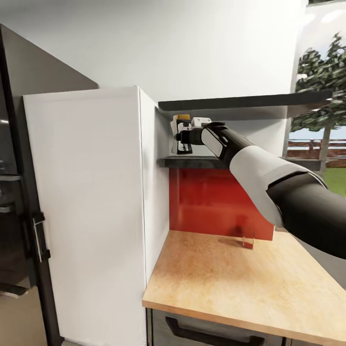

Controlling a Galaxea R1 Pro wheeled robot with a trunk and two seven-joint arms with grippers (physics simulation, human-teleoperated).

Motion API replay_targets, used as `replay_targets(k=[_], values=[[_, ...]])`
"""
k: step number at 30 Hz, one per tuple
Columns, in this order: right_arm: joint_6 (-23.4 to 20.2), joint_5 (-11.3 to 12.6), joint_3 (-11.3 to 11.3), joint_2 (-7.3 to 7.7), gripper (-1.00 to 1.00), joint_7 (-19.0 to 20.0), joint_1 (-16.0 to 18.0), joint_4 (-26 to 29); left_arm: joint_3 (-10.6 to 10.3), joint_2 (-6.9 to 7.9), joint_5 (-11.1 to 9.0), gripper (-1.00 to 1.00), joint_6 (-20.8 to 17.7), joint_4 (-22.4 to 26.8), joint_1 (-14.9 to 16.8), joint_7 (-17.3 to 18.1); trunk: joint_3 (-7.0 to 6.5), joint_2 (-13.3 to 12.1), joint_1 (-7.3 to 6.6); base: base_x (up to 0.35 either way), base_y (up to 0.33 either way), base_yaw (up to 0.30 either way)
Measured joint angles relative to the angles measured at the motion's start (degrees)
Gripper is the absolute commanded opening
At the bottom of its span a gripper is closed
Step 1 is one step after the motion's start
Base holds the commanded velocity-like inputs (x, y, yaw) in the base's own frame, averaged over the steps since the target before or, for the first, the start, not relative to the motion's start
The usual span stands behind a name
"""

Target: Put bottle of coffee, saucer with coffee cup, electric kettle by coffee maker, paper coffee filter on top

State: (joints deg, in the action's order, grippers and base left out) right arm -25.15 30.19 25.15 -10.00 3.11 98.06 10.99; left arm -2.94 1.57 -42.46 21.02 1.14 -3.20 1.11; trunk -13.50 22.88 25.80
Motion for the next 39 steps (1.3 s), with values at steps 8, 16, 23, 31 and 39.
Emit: replay_targets(k=[8,16,23,31,39], values=[[-1.51,0.33,-0.08,0.0,-1.0,2.83,-0.01,-0.02,0.0,-0.08,-0.01,1.0,0.0,0.0,0.0,0.0,0.0,0.0,0.0,-0.325,0.0,0.0],[-15.16,0.38,-0.32,0.0,-1.0,17.8,0.07,0.14,0.0,-0.04,0.0,1.0,0.07,0.0,0.0,0.0,0.0,0.01,-0.03,-0.126,0.0,0.0],[-31.15,0.09,-0.25,0.0,-1.0,19.89,0.07,0.17,0.0,-0.13,0.13,1.0,0.16,0.0,0.0,0.0,0.0,0.01,-0.04,-0.006,0.0,0.0],[-34.78,0.36,-0.42,1.08,-1.0,20.95,0.07,-0.24,-0.01,-0.09,0.18,1.0,0.4,0.01,-0.01,0.58,0.0,0.01,-0.03,0.0,0.0,0.0],[-34.76,0.02,-0.39,1.83,-1.0,24.92,-0.59,-4.07,-0.07,-0.25,0.64,1.0,0.51,0.02,-0.01,0.71,0.01,0.01,-0.04,0.0,0.0,0.0]])
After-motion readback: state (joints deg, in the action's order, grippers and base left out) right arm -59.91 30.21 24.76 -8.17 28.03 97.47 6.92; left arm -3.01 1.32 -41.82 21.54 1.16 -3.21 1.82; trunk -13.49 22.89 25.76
